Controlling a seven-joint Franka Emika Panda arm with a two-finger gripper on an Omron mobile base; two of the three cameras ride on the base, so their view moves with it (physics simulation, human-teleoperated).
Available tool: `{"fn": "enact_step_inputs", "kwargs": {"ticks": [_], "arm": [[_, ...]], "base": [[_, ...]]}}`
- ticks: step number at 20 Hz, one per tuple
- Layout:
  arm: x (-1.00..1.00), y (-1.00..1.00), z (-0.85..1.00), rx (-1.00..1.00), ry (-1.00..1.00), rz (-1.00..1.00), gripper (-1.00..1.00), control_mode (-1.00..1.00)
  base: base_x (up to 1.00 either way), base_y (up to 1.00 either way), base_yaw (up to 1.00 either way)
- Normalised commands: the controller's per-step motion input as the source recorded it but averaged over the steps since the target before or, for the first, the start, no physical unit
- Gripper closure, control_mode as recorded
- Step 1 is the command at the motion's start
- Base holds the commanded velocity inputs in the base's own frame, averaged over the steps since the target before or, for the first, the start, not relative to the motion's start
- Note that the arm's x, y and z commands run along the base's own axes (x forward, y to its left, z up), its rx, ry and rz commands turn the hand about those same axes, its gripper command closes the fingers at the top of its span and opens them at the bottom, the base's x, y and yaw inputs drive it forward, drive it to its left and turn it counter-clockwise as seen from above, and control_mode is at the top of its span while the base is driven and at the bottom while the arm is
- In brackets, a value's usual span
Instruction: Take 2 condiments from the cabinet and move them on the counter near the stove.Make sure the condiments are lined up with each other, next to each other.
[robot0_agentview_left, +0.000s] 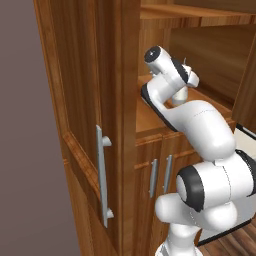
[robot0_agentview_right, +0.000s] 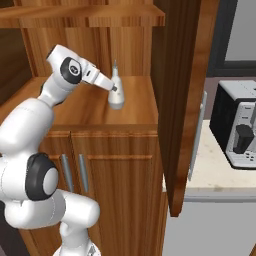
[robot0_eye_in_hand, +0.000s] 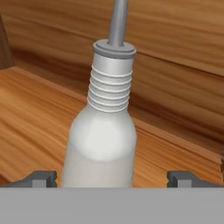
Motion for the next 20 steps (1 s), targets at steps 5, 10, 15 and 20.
{"fn": "enact_step_inputs", "kwargs": {"ticks": [5,10,15,20], "arm": [[0.02,0.0,0.0,0.0,0.0,-0.01,-1.0,-1.0],[0.01,0.0,0.0,0.0,0.0,-0.01,-1.0,-1.0],[0.08,-0.05,-0.08,0.0,0.0,-0.01,-1.0,-1.0],[0.22,-0.08,-0.14,0.0,0.0,-0.02,-1.0,-1.0]], "base": [[0.0,0.0,0.0],[0.0,0.0,0.0],[0.0,0.0,0.0],[0.0,0.0,0.0]]}}
